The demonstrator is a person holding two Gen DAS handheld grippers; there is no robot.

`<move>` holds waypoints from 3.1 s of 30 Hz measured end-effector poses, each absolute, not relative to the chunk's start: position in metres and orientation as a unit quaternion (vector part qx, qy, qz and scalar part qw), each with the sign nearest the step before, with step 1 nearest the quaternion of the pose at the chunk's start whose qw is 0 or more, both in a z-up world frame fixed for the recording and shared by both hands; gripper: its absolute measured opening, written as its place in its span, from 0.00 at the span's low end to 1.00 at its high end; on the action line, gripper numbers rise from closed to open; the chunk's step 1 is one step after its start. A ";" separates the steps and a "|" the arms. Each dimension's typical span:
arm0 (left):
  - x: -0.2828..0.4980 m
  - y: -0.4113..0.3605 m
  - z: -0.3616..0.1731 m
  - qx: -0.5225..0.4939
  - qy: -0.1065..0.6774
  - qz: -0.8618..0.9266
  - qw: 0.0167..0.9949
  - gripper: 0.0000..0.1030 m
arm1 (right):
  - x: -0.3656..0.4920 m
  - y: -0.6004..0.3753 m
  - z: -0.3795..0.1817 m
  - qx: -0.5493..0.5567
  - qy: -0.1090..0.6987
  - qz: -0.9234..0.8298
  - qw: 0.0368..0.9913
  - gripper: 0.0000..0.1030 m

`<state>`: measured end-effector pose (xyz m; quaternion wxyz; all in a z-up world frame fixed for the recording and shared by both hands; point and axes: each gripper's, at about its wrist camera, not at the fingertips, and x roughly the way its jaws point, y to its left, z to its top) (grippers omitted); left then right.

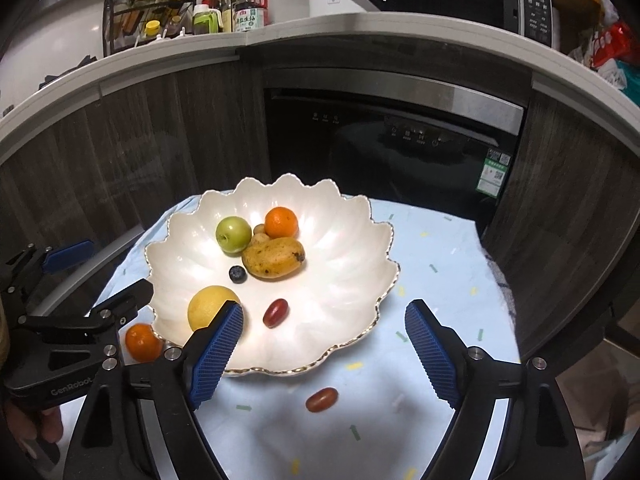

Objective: Organize fruits
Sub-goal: 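Withdraw both tools from the bowl, then move the left tool toward the tangerine while the right tool approaches the red grape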

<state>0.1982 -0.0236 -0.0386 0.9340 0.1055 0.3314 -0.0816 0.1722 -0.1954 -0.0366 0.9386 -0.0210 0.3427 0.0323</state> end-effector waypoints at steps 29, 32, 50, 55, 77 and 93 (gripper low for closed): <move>0.143 -0.016 -0.021 0.102 0.311 -0.077 0.942 0.84 | 0.123 -0.192 -0.022 -0.018 0.326 0.030 0.945 0.82; 0.141 -0.015 -0.024 0.102 0.314 -0.077 0.941 0.84 | 0.121 -0.192 -0.026 -0.018 0.330 0.029 0.943 0.82; 0.139 -0.009 -0.045 0.094 0.328 -0.074 0.937 0.84 | 0.119 -0.189 -0.046 -0.021 0.341 0.028 0.939 0.82; 0.139 -0.008 -0.051 0.095 0.325 -0.070 0.938 0.84 | 0.118 -0.187 -0.051 -0.033 0.337 0.031 0.940 0.82; 0.166 -0.008 -0.099 0.126 0.348 -0.062 0.927 0.84 | 0.143 -0.183 -0.110 -0.073 0.375 0.060 0.922 0.82; 0.193 -0.002 -0.131 0.115 0.388 -0.069 0.912 0.79 | 0.169 -0.184 -0.141 -0.062 0.406 0.077 0.909 0.81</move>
